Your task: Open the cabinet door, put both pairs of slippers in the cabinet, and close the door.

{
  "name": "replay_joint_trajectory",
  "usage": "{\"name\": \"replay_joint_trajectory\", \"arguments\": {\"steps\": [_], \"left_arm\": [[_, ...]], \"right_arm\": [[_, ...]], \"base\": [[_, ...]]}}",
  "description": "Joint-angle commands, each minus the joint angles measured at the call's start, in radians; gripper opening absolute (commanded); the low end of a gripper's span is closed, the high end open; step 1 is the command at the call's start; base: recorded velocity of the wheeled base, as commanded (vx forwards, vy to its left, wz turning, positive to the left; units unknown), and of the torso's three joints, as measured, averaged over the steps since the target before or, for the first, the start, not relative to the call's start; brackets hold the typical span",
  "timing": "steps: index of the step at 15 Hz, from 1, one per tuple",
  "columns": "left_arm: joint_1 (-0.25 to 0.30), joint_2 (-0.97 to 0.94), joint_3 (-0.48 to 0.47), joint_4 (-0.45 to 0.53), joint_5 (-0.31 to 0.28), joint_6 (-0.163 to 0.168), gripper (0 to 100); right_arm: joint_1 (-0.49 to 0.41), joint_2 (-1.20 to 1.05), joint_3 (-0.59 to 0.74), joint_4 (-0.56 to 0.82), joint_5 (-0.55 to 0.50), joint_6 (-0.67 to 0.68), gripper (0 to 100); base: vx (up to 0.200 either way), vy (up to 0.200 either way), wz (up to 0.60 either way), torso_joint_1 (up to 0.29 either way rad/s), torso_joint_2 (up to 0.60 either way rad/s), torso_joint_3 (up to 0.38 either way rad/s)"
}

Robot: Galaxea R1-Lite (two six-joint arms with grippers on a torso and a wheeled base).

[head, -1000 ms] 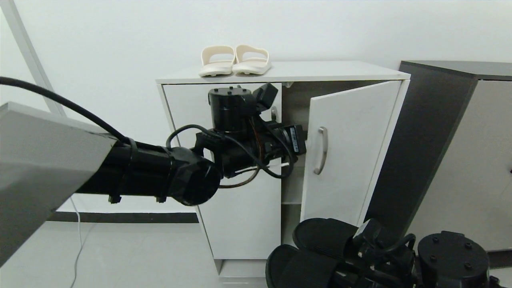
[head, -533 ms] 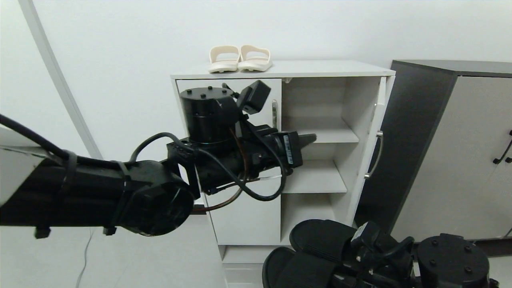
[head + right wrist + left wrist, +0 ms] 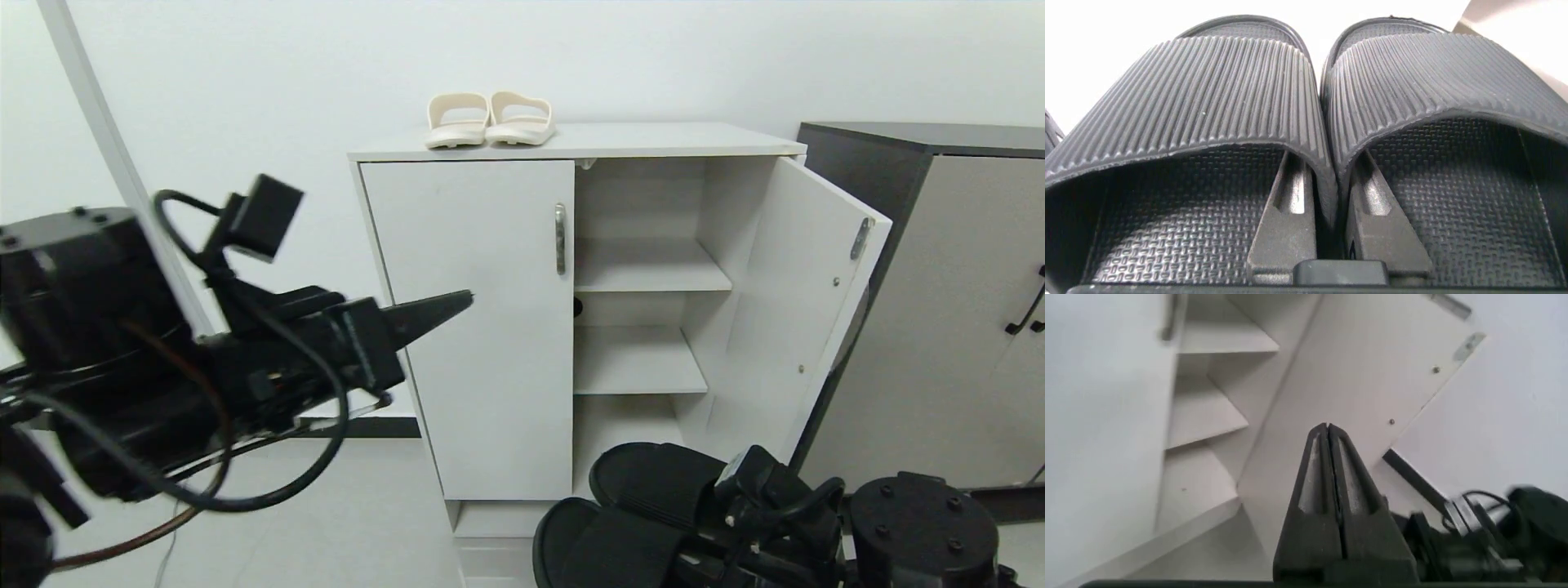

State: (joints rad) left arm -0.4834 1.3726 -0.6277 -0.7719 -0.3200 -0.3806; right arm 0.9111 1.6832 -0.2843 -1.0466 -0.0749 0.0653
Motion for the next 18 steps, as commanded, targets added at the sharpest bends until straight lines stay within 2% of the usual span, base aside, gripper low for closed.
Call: {"name": "replay_joint_trajectory", "arguments": {"steps": [1,2,3,4,5,6,8,9,11,12,13,14,16,17,18], "left_arm": [[0.101,-0.363,0.189,0.108,0.004,0.019,0],[0.129,-0.481,0.215,0.226,0.009,0.054,0],[0.157,-0.658,0.223,0.438,0.053,0.111,0],[0.161,-0.768,0.213,0.58,0.119,0.154,0],[0.161,-0.853,0.21,0.668,0.19,0.169,0],[0.161,-0.932,0.215,0.743,0.276,0.17,0],[0.17,-1.05,0.227,0.865,0.394,0.17,0],[0.229,-1.112,0.255,0.925,0.414,0.17,0],[0.322,-1.178,0.307,0.951,0.444,0.175,0],[0.398,-1.211,0.356,0.95,0.483,0.175,0],[0.414,-1.225,0.376,0.95,0.486,0.175,0],[0.447,-1.27,0.436,0.95,0.49,0.18,0],[0.5,-1.336,0.513,0.945,0.503,0.25,0],[0.5,-1.342,0.537,0.921,0.552,0.252,0],[0.5,-1.343,0.554,0.879,0.569,0.258,0]], "right_arm": [[-0.004,0.006,-0.007,0.0,0.0,0.002,0],[-0.011,0.012,-0.009,-0.001,0.0,0.002,0],[-0.012,0.015,-0.015,-0.001,-0.002,0.002,0],[-0.012,0.016,-0.019,-0.001,-0.002,0.002,0],[-0.012,0.016,-0.024,-0.001,-0.003,0.002,0],[-0.015,0.016,-0.032,-0.001,-0.005,0.002,0],[-0.021,0.016,-0.041,0.0,-0.005,0.004,0],[-0.023,0.018,-0.05,0.0,-0.005,0.004,0],[-0.026,0.018,-0.059,0.0,-0.005,0.004,0],[-0.026,0.02,-0.061,0.0,-0.005,0.004,0],[-0.026,0.02,-0.061,0.0,-0.008,0.004,0],[-0.026,0.023,-0.061,0.0,-0.028,0.002,0],[-0.024,0.023,-0.062,0.0,-0.029,0.002,0],[-0.026,0.024,-0.064,0.0,-0.029,0.002,0],[-0.024,0.026,-0.064,0.0,-0.029,0.002,0]], "base": [[0.0,0.0,0.0,0.0,0.0,0.0],[0.0,0.0,0.0,0.0,0.0,0.0],[0.0,0.0,0.0,0.0,0.0,0.0],[0.0,0.0,0.0,0.0,0.0,0.0],[0.0,0.0,0.0,0.0,0.0,0.0],[0.0,0.0,0.0,0.0,0.0,0.0],[0.0,0.0,0.0,0.0,0.0,0.0],[0.0,0.0,0.0,0.0,0.0,0.0],[0.0,0.0,0.0,0.0,0.0,0.0],[0.0,0.0,0.0,0.0,0.0,0.0],[0.0,0.0,0.0,0.0,0.0,0.0],[0.0,0.0,0.0,0.0,0.0,0.0],[0.0,0.0,0.0,0.0,0.0,0.0],[0.0,0.0,0.0,0.0,0.0,0.0],[0.0,0.0,0.0,0.0,0.0,0.0]]}}
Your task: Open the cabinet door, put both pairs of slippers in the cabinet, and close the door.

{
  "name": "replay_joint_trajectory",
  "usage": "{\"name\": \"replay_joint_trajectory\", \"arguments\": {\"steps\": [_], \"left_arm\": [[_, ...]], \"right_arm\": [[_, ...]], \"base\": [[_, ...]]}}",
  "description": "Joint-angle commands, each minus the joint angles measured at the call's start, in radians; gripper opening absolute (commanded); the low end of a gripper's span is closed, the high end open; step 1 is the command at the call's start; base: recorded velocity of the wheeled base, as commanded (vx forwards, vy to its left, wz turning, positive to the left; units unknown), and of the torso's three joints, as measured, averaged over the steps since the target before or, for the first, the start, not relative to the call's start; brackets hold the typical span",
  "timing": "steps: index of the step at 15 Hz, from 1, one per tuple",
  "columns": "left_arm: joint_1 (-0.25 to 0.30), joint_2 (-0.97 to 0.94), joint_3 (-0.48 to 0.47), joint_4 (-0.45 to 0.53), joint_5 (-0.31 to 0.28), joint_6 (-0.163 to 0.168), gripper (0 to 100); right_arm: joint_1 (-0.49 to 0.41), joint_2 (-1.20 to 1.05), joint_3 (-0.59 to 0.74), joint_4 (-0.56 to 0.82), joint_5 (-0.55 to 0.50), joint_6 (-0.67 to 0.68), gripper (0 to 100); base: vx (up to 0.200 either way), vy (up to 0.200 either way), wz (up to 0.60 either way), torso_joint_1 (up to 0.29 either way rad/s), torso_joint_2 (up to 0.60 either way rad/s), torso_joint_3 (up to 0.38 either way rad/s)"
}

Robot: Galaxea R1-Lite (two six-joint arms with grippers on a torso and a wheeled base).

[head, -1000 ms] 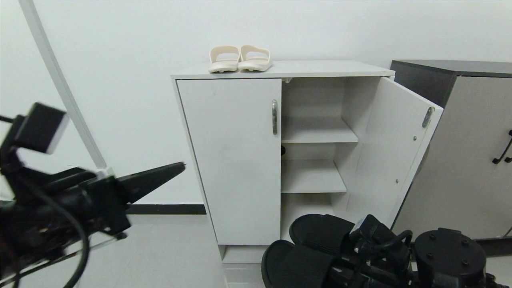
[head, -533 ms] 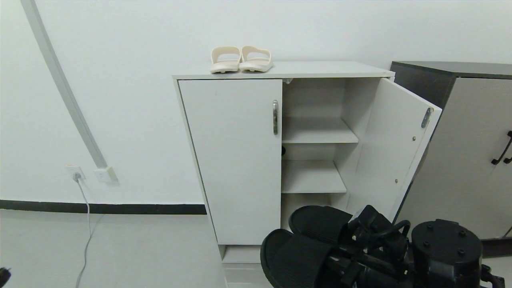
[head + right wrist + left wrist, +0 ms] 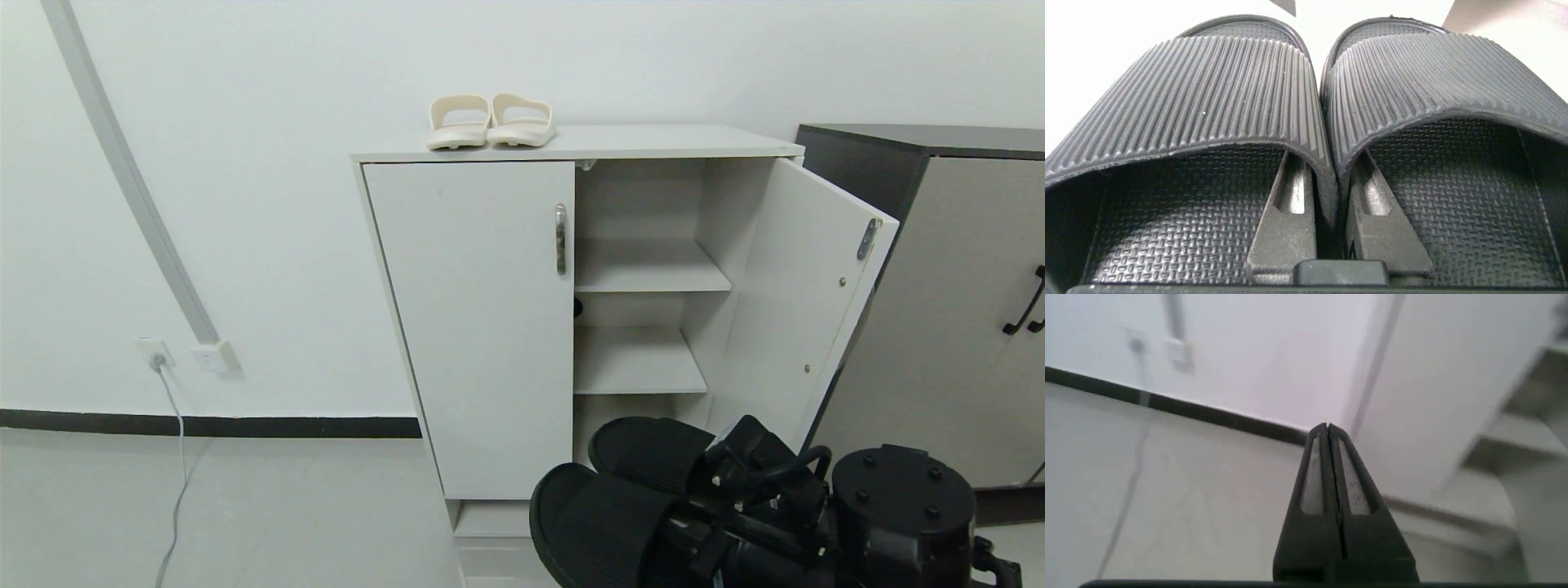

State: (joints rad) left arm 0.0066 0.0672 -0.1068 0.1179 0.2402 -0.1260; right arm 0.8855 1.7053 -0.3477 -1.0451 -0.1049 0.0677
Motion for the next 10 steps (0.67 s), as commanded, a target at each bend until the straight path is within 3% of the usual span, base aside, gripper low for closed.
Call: {"name": "replay_joint_trajectory", "arguments": {"steps": [1,2,3,4,5,10], "left_arm": [[0.009,-0.041,0.059,-0.057,0.005,0.037,0],[-0.005,-0.066,0.073,-0.089,-0.038,0.091,0],[-0.007,-0.067,0.098,-0.096,-0.137,0.144,0],[-0.007,-0.067,0.099,-0.096,-0.157,0.146,0],[-0.007,-0.067,0.105,-0.11,-0.257,0.166,0],[-0.007,-0.067,0.105,-0.112,-0.257,0.147,0]], "right_arm": [[0.001,0.01,-0.004,-0.001,0.001,0.0,0],[0.001,0.016,-0.004,-0.001,-0.001,0.0,0],[0.001,0.017,-0.008,-0.001,-0.001,0.0,0],[0.001,0.019,-0.008,-0.001,-0.001,0.0,0],[0.001,0.031,-0.025,-0.001,-0.022,0.0,0],[0.055,0.149,-0.182,0.013,-0.259,0.115,0]], "base": [[0.0,0.0,0.0,0.0,0.0,0.0],[0.0,0.0,0.0,0.0,0.0,0.0],[0.0,0.0,0.0,0.0,0.0,0.0],[0.0,0.0,0.0,0.0,0.0,0.0],[0.0,0.0,0.0,0.0,0.0,0.0],[0.0,0.0,0.0,0.0,0.0,0.0]]}}
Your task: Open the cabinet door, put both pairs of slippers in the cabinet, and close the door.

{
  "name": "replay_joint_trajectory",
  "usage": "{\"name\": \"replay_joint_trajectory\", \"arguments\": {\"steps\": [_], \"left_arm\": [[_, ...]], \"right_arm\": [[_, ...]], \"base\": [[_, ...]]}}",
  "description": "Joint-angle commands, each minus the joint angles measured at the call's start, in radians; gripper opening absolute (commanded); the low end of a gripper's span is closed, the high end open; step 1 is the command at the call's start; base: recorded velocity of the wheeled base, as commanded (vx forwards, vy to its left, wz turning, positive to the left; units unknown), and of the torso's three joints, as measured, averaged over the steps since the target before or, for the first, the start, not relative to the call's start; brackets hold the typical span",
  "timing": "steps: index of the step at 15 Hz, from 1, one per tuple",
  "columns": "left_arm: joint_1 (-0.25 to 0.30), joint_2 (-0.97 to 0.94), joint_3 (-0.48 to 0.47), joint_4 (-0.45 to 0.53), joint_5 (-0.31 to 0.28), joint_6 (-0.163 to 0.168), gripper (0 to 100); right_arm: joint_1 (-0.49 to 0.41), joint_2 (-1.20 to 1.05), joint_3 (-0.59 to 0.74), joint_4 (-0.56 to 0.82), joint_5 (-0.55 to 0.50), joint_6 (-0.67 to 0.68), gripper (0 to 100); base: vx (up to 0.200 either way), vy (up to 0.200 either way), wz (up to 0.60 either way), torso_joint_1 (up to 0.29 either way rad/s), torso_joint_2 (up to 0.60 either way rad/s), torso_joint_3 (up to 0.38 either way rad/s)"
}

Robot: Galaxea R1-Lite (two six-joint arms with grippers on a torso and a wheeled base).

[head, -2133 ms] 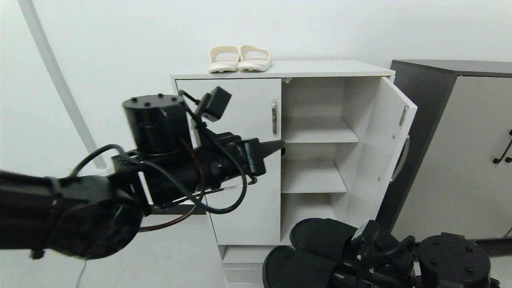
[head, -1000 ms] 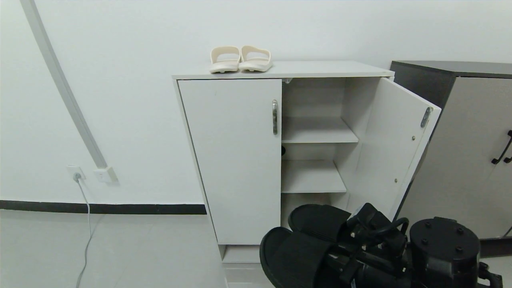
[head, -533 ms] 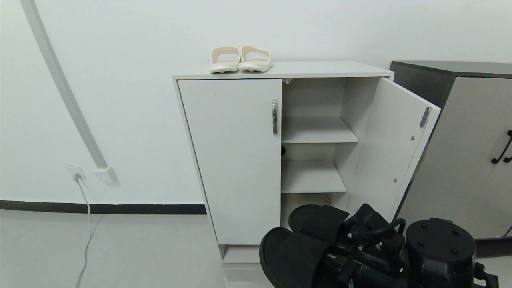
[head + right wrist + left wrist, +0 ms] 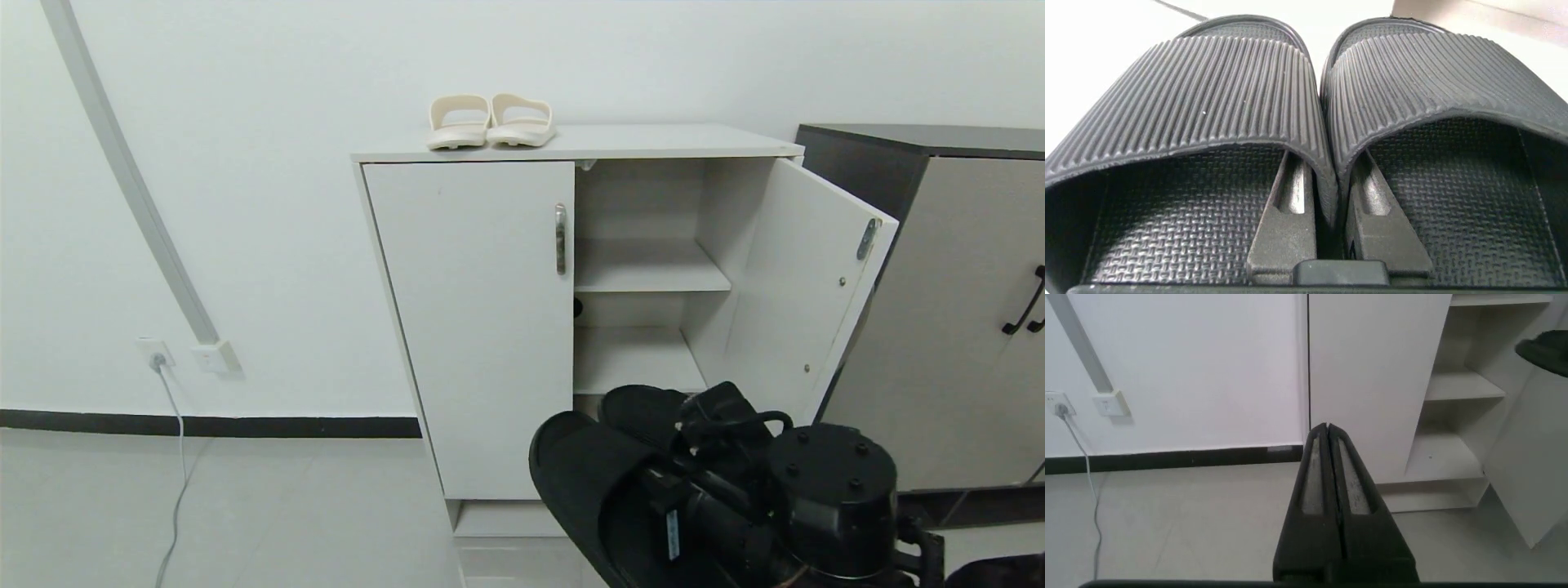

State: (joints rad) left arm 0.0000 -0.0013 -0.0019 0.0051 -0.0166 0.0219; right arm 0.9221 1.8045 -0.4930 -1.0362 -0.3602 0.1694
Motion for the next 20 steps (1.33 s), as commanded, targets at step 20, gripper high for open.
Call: {"name": "replay_joint_trajectory", "arguments": {"steps": [20], "left_arm": [[0.0,0.001,0.0,0.001,0.001,-0.004,0]], "right_arm": [[-0.022,0.312,-0.383,0.045,-0.462,0.006,0]], "base": [[0.0,-0.06,0.0,0.001,0.0,0.0]]}}
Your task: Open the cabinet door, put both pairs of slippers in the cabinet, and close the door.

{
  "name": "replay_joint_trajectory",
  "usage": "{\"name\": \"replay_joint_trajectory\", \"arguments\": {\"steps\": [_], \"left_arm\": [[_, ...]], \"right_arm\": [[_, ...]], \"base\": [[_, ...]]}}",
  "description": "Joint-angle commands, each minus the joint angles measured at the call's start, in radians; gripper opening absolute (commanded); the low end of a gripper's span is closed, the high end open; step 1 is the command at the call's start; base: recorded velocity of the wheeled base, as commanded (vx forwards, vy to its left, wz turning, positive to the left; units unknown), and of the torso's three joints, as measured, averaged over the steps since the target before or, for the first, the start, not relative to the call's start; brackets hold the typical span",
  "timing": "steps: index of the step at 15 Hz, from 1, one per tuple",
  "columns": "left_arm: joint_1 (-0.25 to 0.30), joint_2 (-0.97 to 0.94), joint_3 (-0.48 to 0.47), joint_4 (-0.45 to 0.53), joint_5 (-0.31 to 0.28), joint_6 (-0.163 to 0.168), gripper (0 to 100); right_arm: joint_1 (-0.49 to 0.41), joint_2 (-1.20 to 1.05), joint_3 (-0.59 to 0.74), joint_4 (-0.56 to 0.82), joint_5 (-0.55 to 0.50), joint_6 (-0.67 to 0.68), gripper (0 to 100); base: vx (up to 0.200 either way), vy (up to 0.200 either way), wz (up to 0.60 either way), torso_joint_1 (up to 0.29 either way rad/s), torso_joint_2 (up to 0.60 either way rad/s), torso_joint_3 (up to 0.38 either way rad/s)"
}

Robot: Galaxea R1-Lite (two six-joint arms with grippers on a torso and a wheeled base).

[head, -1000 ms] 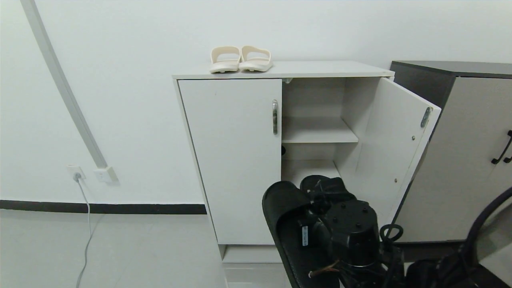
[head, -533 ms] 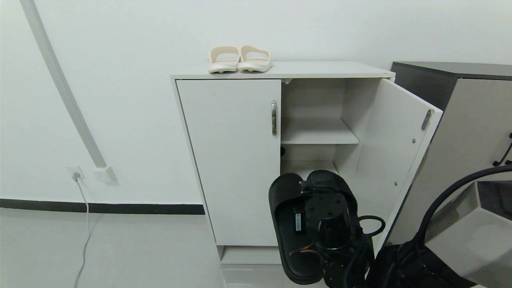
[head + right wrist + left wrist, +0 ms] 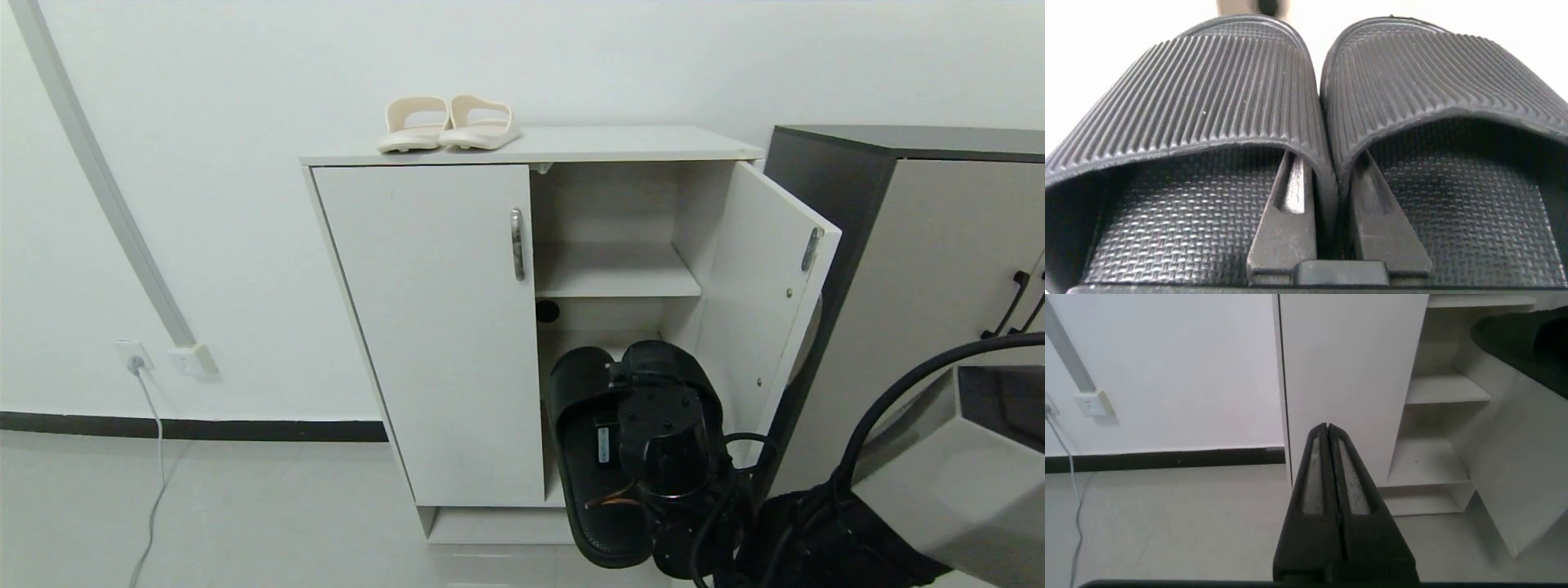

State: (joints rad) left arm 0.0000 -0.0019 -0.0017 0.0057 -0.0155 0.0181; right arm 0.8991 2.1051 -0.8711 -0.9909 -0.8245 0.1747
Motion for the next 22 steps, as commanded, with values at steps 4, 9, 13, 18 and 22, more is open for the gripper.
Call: {"name": "replay_joint_trajectory", "arguments": {"steps": [4,9,13,18,22], "left_arm": [[0.0,0.002,0.0,0.0,0.0,0.0,0],[0.0,0.002,0.0,0.0,0.0,0.0,0],[0.0,0.002,0.0,0.0,0.002,-0.003,0],[0.0,0.002,0.0,0.0,0.002,-0.003,0],[0.0,0.002,0.0,0.0,0.002,-0.003,0]], "right_arm": [[-0.037,0.042,0.004,0.0,-0.002,-0.023,0],[-0.092,0.102,-0.005,-0.005,-0.001,-0.073,0],[-0.134,0.101,0.03,-0.003,-0.01,-0.116,0],[-0.154,0.101,0.044,-0.003,-0.012,-0.118,0],[-0.154,0.101,0.043,-0.005,-0.01,-0.113,0]], "base": [[0.0,0.0,0.0,0.0,0.0,0.0],[0.0,0.0,0.0,0.0,0.0,0.0],[0.0,0.0,0.0,0.0,0.0,0.0],[0.0,0.0,0.0,0.0,0.0,0.0],[0.0,0.0,0.0,0.0,0.0,0.0]]}}
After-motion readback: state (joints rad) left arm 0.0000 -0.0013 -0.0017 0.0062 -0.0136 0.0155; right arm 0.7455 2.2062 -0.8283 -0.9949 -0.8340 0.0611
